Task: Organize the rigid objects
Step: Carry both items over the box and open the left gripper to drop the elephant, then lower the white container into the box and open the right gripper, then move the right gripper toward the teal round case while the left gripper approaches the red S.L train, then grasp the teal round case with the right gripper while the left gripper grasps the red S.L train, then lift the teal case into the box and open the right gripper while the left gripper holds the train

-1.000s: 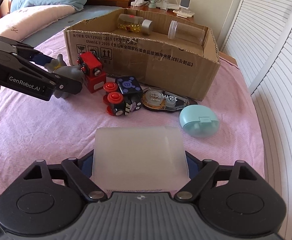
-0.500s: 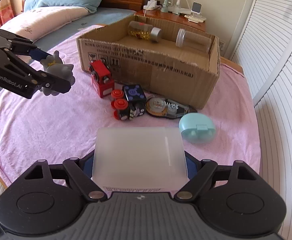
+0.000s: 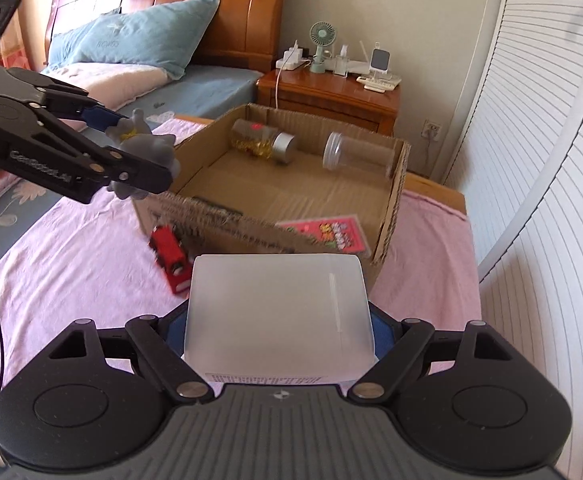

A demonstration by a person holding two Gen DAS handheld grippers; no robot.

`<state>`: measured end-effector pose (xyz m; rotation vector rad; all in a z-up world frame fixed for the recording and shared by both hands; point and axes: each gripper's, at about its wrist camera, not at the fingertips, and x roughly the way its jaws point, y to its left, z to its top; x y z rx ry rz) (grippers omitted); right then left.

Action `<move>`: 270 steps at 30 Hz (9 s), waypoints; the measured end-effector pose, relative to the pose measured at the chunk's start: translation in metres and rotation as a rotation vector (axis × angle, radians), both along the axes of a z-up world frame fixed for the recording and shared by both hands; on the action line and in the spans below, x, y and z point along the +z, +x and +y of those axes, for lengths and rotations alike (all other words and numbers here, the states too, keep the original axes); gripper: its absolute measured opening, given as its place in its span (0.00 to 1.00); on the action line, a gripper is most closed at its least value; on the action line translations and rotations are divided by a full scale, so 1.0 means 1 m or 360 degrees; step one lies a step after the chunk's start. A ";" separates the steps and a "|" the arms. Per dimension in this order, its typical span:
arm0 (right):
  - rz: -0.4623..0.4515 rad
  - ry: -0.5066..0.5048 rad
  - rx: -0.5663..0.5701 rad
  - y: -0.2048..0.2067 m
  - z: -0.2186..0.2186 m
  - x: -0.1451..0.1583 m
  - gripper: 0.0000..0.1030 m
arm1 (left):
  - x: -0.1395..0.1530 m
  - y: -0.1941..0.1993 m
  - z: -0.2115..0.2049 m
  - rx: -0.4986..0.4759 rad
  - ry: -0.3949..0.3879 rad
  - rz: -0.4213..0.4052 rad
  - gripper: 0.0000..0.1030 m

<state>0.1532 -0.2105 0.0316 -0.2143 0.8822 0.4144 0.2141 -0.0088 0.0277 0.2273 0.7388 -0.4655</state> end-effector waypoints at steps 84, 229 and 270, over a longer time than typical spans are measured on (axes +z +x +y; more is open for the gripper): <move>0.0091 0.0082 -0.0587 0.012 -0.005 -0.024 1.00 | -0.010 -0.102 0.006 0.0615 -0.0049 -0.0077 0.99; 0.0040 -0.0147 -0.0310 0.011 -0.043 -0.085 0.57 | -0.079 -0.051 0.004 0.0008 0.0098 0.0218 0.49; 0.0022 0.0060 0.0099 0.109 0.076 -0.029 0.96 | -0.023 -0.064 0.055 0.0148 0.0030 0.0038 0.49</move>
